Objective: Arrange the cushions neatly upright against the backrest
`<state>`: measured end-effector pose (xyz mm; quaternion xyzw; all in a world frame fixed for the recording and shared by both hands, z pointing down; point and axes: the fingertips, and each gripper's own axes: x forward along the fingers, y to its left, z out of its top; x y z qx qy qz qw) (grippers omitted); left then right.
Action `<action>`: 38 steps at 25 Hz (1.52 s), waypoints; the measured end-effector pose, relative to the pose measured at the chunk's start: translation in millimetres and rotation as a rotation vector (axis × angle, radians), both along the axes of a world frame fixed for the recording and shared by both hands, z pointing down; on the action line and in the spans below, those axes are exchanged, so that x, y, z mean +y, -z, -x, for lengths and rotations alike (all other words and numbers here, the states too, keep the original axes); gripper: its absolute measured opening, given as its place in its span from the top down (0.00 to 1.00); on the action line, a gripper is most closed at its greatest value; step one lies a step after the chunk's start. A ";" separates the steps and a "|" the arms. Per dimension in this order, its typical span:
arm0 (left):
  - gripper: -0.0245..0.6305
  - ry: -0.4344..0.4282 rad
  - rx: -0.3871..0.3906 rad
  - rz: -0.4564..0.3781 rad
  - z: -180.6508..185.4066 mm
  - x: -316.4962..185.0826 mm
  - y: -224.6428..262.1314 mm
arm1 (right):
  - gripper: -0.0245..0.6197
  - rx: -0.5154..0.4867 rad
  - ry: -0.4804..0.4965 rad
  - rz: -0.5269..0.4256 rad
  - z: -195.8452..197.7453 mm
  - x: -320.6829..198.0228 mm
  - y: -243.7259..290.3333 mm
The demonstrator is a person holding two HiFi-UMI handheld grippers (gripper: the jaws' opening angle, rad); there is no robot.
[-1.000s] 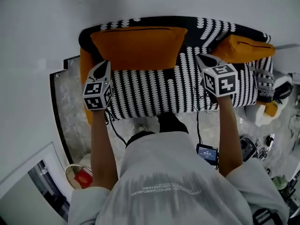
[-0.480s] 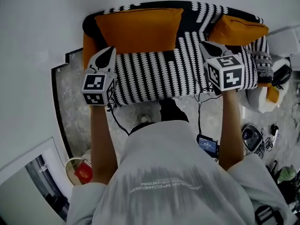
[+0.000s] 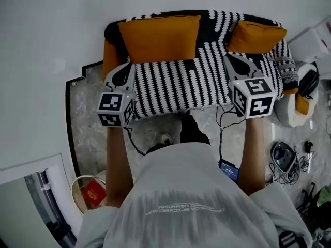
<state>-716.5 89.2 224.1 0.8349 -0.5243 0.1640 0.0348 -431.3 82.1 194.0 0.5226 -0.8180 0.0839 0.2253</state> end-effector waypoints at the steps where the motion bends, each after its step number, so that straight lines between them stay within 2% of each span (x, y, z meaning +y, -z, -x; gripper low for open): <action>1: 0.95 0.002 0.003 -0.008 -1.8 9.2 5.0 | 0.96 -0.003 -0.008 -0.022 -1.3 10.8 7.5; 7: 0.95 -0.009 -0.031 -0.049 -14.9 60.2 25.7 | 0.96 -0.021 -0.028 -0.107 -4.5 76.5 36.9; 17: 0.95 -0.030 -0.064 -0.150 -38.1 108.9 57.1 | 0.96 -0.004 0.006 -0.128 2.7 130.4 41.5; 25: 0.95 -0.034 -0.049 -0.168 -39.9 115.9 68.1 | 0.96 -0.007 -0.006 -0.138 0.0 136.1 43.3; 38: 0.95 -0.047 -0.056 -0.148 -45.5 100.7 61.0 | 0.96 0.002 -0.019 -0.089 -7.1 122.2 24.4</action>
